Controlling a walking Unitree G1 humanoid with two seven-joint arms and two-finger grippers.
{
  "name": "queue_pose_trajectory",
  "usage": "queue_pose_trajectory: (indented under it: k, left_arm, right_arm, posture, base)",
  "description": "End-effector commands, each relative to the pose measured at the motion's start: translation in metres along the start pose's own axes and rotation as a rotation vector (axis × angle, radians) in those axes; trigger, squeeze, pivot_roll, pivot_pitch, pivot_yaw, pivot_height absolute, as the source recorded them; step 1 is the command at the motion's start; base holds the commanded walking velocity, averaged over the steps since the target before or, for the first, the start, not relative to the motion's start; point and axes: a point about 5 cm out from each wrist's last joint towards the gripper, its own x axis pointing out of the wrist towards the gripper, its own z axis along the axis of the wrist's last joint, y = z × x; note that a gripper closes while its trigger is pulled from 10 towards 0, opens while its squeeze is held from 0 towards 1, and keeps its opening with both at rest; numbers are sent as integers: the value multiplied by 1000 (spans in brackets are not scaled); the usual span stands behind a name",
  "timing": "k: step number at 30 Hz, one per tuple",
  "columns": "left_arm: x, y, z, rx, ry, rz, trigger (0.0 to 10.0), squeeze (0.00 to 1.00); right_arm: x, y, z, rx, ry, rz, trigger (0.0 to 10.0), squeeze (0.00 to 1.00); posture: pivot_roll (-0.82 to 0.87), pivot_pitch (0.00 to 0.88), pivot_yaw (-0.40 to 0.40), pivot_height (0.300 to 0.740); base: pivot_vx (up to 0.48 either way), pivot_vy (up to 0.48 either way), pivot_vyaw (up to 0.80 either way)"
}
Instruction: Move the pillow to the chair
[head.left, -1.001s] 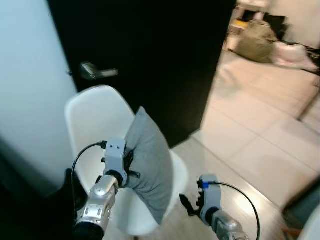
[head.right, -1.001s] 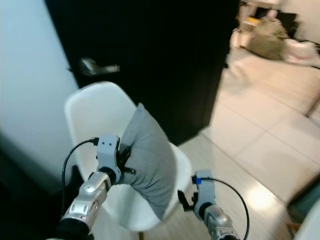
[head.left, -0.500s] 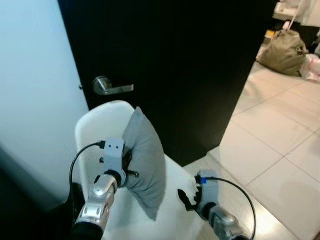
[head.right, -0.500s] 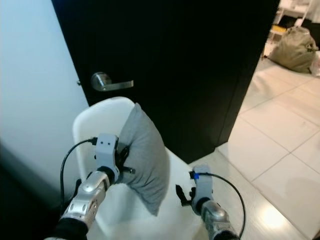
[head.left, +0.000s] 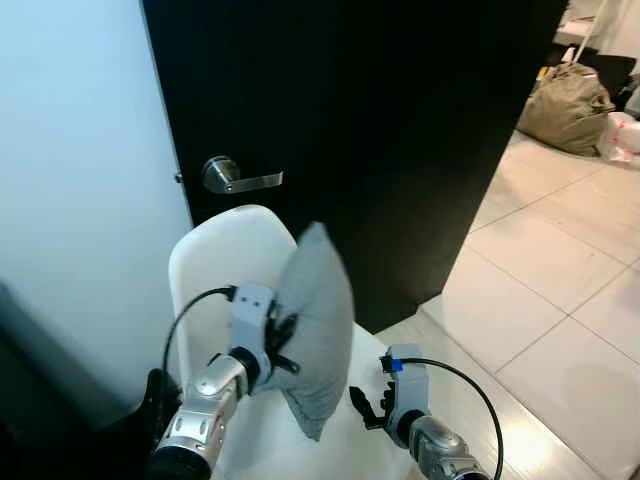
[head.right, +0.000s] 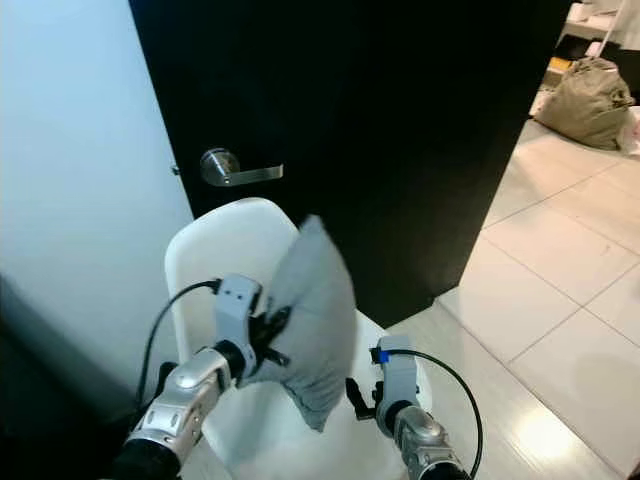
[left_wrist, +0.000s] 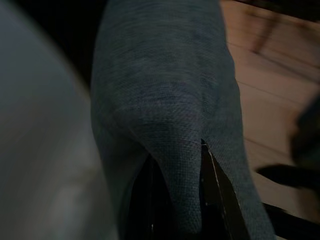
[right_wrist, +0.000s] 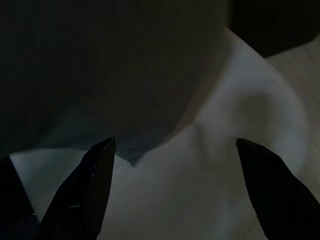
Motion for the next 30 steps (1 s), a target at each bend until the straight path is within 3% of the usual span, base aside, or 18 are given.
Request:
queue_pose_trajectory:
  k: [1, 7, 10, 12, 15, 17, 19, 22, 30]
  left_arm:
    - [0, -1, 7, 14, -20, -33, 10000, 0]
    - [4, -7, 33, -132, -151, -96, 10000, 0]
    - [6, -13, 41, -138, -172, -119, 10000, 0]
    - [7, -11, 47, -111, -186, -83, 10000, 0]
    - [4, 15, 54, -104, -187, 120, 10000, 0]
    - [-2, 34, 55, -170, -176, 254, 10000, 0]
    - [-10, 49, 50, -232, -142, 380, 10000, 0]
    - [-16, 53, 44, -277, -117, 422, 10000, 0]
    - [-23, 32, 2, -450, 4, 440, 10000, 0]
  right_arm:
    - [-1, -1, -4, -10, 28, -11, 10000, 0]
    - [-1, -3, -4, -13, 35, -24, 10000, 0]
    - [-1, -3, -4, -13, 35, -24, 10000, 0]
    - [-1, -2, -4, -10, 34, -26, 10000, 0]
    - [-1, -2, -4, -7, 35, -28, 10000, 0]
    - [-1, -2, -6, -6, 39, -30, 10000, 0]
    - [-2, -3, -8, -7, 46, -33, 10000, 0]
    - [-2, -3, -9, -8, 50, -35, 10000, 0]
    - [-1, -1, -6, -12, 48, -32, 10000, 0]
  posture:
    - [-2, 0, -23, 740]
    - [0, 0, -23, 740]
    - [-2, 0, -20, 740]
    - [-4, 0, -18, 740]
    - [-5, 1, -16, 740]
    - [-2, 2, -16, 740]
    - [4, 7, -18, 740]
    - [8, 10, -20, 740]
    - [13, 12, -24, 740]
  base:
    - [0, 0, 0]
    - [0, 0, 0]
    - [0, 0, 0]
    - [0, 0, 0]
    - [0, 0, 0]
    - [0, 0, 0]
    - [0, 0, 0]
    - [0, 0, 0]
    - [0, 0, 0]
